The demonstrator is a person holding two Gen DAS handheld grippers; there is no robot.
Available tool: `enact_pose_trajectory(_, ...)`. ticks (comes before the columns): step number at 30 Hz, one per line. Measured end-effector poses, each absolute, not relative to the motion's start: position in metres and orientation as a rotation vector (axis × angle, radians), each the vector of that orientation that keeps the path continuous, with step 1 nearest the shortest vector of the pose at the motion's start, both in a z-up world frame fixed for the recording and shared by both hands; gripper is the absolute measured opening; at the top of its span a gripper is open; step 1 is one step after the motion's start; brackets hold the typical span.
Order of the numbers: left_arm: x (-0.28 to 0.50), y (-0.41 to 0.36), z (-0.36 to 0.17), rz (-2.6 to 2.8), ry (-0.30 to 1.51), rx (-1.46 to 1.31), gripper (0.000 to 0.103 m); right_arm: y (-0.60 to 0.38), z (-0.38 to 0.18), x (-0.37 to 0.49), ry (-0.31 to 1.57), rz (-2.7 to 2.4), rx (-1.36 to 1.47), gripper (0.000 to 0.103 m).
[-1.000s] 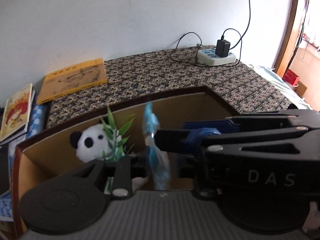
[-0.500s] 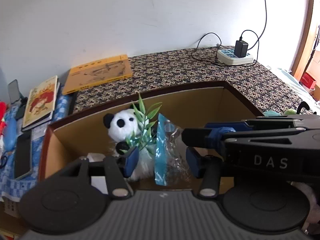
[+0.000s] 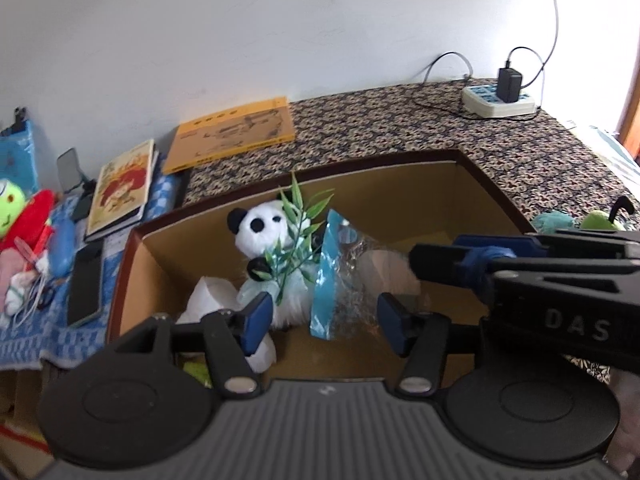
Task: Organize soft objects
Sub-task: 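Carry the foil bag into the box and open the right gripper, then move the open right gripper back to the green plush toy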
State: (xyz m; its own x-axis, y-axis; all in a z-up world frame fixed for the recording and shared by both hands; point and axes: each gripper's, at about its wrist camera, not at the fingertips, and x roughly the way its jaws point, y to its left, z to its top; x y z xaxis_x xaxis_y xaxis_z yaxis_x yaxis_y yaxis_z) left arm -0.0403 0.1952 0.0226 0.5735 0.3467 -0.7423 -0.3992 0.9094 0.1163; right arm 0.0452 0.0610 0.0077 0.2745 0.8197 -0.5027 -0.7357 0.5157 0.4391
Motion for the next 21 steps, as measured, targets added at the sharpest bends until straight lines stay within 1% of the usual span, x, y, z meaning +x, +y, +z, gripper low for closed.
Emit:
enact_pose_trajectory(9, -0.04, 0.17, 0.029, 0.518, 0.868, -0.074, 0.059, 0.03, 0.014, 0.047, 0.739, 1.077, 0.128, 0.017)
enact_pose_trajectory(21, -0.026, 0.117, 0.046, 0.565, 0.844, -0.022, 0.061, -0.021, 0.023, 0.058, 0.717, 1.093, 0.171, 0.017)
